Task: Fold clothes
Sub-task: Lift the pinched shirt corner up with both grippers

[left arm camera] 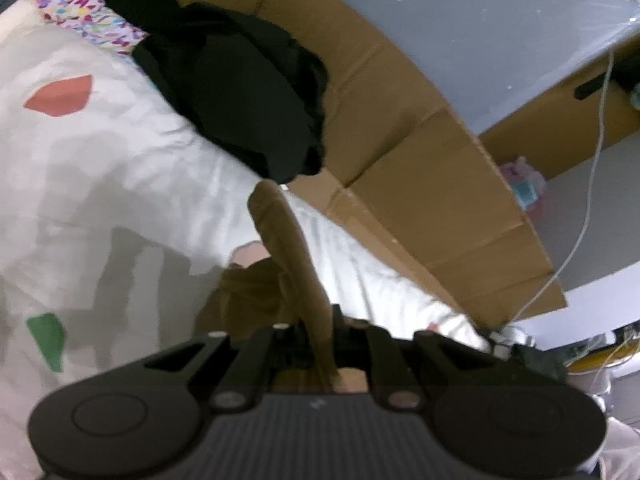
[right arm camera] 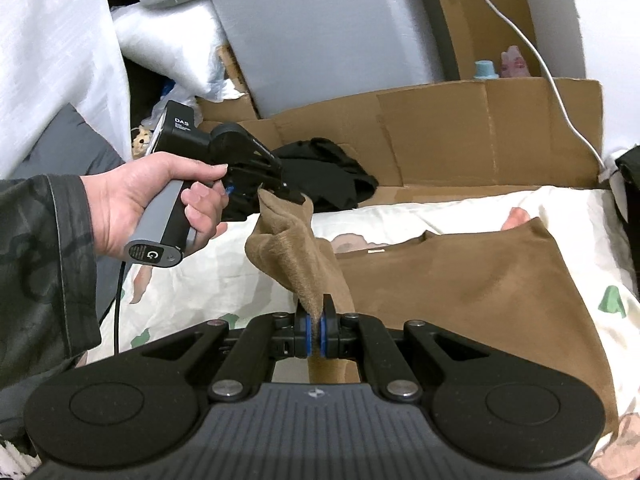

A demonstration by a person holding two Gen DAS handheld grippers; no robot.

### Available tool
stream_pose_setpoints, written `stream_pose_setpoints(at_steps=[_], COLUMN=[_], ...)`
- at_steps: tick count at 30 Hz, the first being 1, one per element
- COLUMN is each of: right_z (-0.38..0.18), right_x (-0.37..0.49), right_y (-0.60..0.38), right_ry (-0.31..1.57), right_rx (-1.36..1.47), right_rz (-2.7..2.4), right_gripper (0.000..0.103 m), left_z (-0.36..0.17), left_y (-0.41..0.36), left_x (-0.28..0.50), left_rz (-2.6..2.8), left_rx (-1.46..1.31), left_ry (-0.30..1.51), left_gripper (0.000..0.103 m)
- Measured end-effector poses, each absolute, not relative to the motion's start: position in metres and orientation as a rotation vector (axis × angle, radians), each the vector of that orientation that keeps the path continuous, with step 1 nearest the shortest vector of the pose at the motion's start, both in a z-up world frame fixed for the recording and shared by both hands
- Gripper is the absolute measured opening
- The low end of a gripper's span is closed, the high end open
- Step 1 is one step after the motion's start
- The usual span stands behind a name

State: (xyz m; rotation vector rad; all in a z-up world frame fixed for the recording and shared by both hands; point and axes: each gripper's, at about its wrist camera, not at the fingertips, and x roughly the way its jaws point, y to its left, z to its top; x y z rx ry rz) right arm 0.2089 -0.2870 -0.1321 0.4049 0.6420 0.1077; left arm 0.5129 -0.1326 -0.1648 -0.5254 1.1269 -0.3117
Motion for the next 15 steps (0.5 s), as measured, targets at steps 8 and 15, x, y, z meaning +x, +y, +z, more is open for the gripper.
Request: stream_pose_setpoints(at_steps=[8, 15], right_z=[-0.143, -0.158], right_x=[0.197, 0.193], right_y=[-0.306, -0.327], right_ry=[0.633, 0.622], right_rx=[0.457, 0.554], right_rz=[0.061, -0.008], right_gripper=[0.004, 0.004], left_z=[-0.173, -0.180], left_y=[-0.169, -0.202], left_x=[0.515, 0.511], left_rz=[-0.374, -0.407], left_rx=[-0.506, -0.479], left_ry=[1.120, 1.120], left_gripper=[0.008, 0.008])
